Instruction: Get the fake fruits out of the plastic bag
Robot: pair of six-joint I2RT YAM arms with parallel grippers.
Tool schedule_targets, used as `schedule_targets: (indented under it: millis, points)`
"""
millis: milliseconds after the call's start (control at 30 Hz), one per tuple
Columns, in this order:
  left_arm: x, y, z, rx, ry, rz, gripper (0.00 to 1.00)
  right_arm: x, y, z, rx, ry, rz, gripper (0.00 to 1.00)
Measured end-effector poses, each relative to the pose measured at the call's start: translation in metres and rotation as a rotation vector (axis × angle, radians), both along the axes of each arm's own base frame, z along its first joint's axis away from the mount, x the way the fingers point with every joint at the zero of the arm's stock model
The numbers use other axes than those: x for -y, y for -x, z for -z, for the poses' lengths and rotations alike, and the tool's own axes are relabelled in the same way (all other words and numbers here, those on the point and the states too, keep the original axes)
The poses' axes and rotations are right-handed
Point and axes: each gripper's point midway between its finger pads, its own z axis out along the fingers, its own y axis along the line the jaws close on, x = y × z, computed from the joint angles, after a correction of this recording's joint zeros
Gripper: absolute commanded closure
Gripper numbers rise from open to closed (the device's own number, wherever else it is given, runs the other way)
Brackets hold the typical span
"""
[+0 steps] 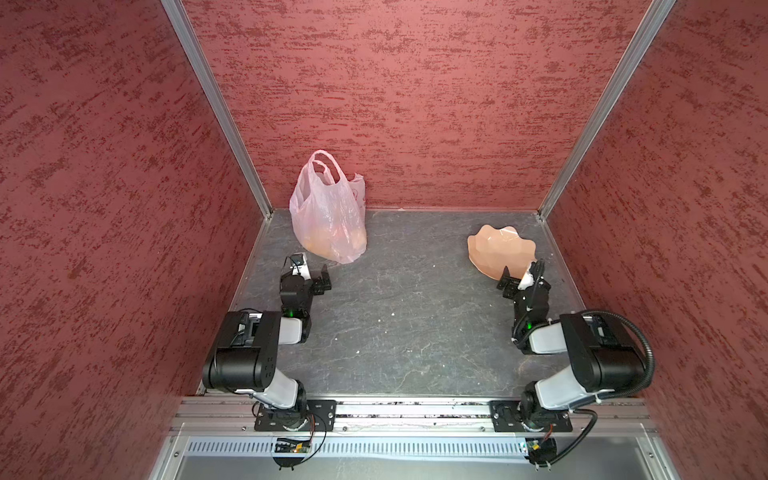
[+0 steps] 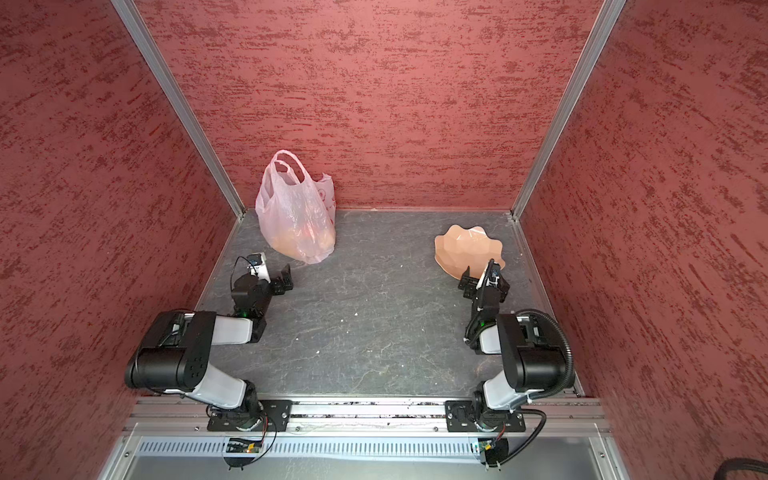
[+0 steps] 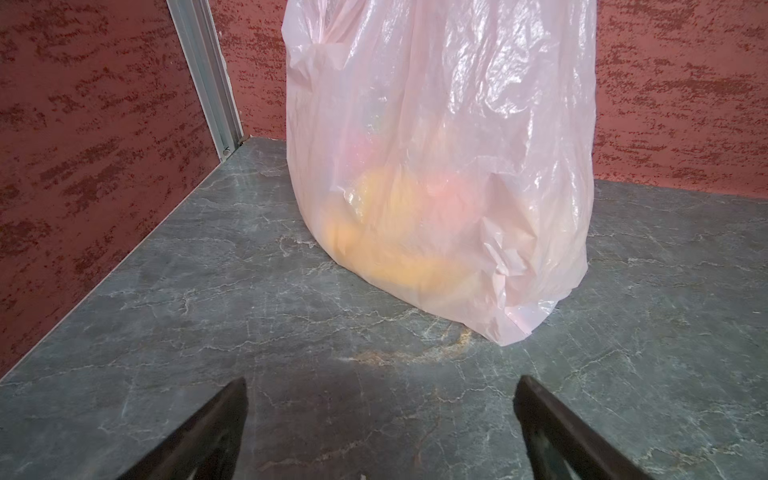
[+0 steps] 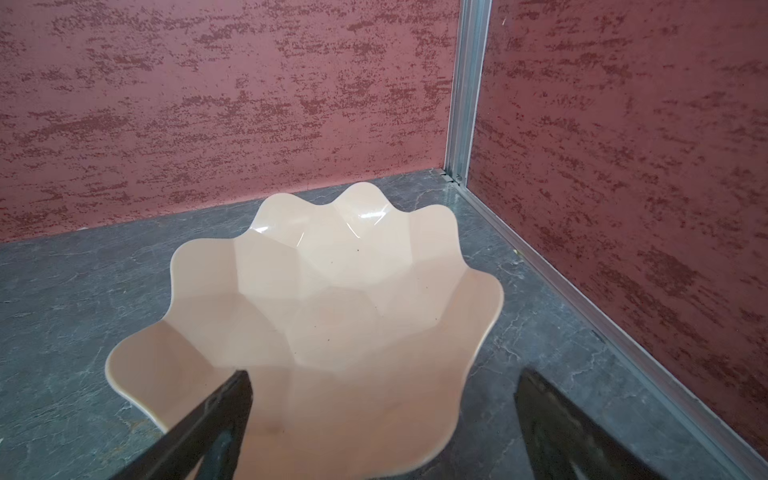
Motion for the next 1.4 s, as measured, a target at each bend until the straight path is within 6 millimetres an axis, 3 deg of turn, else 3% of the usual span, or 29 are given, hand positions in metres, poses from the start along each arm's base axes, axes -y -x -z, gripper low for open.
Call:
schedule_targets:
  millis: [1400]
  points:
    - [-0.0034,-0.0003,-0.0019,-0.031,-0.006,-0.027,0.01,0.0000,0.0002,0.0000,-0.001,0.000,0.000,0.01]
